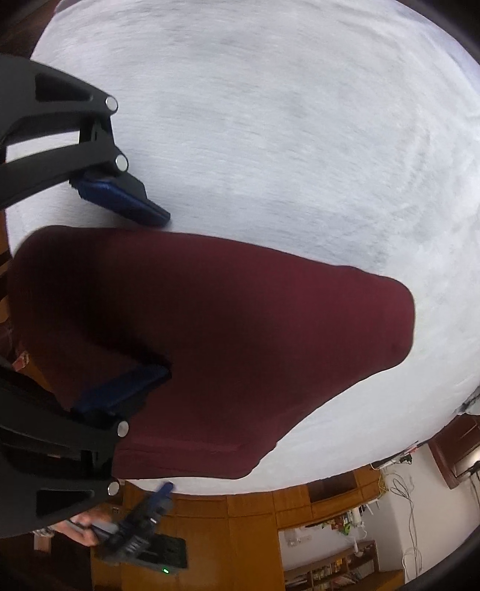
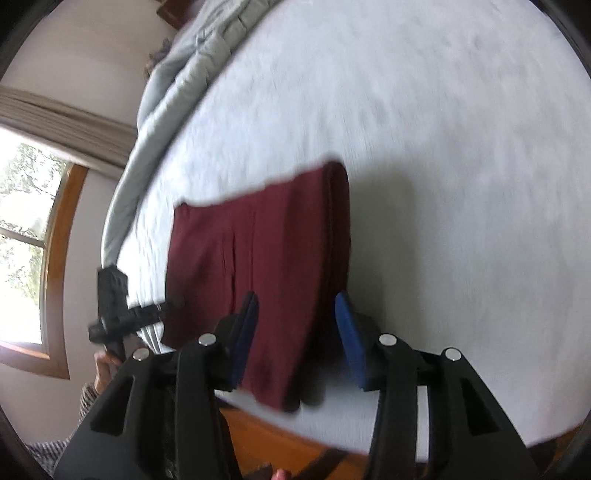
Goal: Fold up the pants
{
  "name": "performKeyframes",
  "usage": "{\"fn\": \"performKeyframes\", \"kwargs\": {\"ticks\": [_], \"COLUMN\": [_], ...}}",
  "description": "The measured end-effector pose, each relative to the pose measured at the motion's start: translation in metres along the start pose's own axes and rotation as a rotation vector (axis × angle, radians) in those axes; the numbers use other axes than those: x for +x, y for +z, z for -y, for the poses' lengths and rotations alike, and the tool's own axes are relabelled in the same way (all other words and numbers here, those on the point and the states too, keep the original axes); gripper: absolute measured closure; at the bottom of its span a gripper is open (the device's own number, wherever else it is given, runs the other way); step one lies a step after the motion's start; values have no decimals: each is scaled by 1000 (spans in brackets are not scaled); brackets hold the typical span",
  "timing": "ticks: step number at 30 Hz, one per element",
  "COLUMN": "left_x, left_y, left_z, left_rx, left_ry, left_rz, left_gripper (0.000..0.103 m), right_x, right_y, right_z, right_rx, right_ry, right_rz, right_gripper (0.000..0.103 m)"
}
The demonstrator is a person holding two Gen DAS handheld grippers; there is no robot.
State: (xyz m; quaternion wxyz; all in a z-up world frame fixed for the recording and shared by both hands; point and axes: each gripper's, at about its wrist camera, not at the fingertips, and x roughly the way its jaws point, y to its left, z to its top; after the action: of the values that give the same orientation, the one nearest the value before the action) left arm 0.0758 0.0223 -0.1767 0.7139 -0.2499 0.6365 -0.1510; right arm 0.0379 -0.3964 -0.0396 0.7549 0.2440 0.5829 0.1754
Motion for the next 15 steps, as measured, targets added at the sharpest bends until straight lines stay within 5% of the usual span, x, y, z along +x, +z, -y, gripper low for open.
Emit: {"fn": "performKeyframes", "kwargs": {"ticks": [5,7,8,9,15], "left_x": [2,4,3,1,-11], "left_y": [1,-6,-8,-9,-16], "left_z": [6,9,10,10,11], "left_rx": [16,26,38,44,35], "left_ry": [6,27,39,43,28], "left_rz": [7,8,14,19,67], "left_gripper": [25,29,32,36,49], "right_x": [29,42,48,51,43], "right_y": [44,55,58,60,58], "right_z": [0,1,2,4,0], "right_rx": [-4,-4,8,16,-27], "right_ry": [-30,-25,-16,-7,-79], "right_rz": [-29,-46,-55,-59,-14], "right_gripper": [52,63,86,95,98]}}
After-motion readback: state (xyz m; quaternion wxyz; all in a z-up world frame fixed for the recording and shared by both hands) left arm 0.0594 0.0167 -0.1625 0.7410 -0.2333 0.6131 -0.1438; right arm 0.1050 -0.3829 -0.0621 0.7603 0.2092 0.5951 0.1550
